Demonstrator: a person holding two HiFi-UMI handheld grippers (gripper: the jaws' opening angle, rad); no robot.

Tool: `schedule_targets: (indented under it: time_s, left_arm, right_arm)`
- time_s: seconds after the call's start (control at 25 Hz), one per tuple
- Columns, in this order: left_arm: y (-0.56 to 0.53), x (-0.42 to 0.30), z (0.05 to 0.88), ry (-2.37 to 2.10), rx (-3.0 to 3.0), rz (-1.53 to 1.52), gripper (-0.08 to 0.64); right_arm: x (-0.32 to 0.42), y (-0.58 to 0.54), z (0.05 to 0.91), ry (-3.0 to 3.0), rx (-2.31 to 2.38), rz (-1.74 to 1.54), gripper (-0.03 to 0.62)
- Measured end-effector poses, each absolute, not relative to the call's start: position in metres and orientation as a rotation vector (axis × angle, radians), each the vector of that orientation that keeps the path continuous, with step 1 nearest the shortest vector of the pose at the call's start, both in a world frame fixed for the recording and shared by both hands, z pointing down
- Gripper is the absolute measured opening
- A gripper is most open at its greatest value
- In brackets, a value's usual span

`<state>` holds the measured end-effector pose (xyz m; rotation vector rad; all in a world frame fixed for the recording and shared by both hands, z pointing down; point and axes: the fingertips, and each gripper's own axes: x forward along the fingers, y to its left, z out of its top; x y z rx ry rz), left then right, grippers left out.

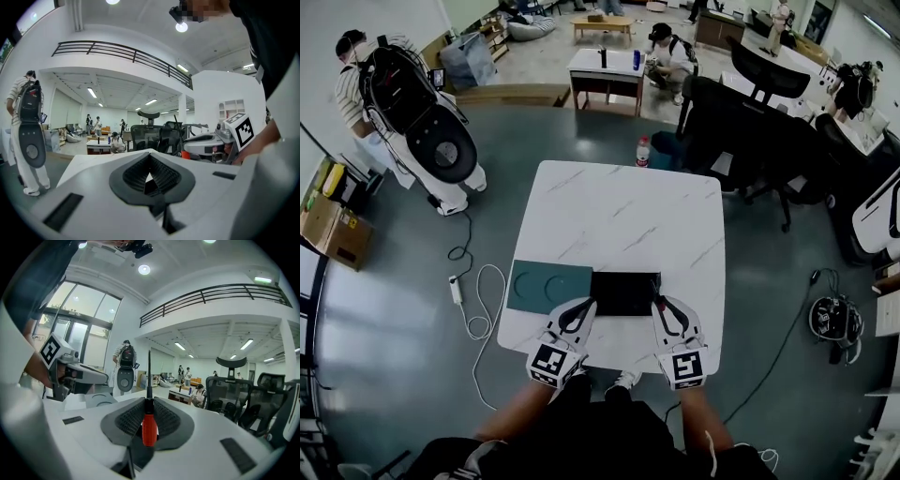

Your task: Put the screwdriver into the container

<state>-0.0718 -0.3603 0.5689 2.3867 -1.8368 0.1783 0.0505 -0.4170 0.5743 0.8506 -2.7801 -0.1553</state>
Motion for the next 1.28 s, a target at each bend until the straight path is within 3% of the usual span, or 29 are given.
schedule_targets:
  time_s: [0.24,0.68,1.28]
  left_arm:
    - [-0.354,-0.091,0.575,-1.828,2.348,0.13,0.006]
    - [-0.337,-0.113,0.594,-1.856,2.263,0.14,0.005]
    - [-0.328,-0.137,0.604,-1.909,2.183,0.107,0.005]
  right_arm:
    - [0.024,-0.411,0.61,-2.673,0.667,-0.172,0.072]
    - [-0.008,-0.416,0.701,-2.321,0.19,-0.559,0.072]
    - [-0.012,-0.427,0.782,-1.938,-0.03,-0.595,0.072]
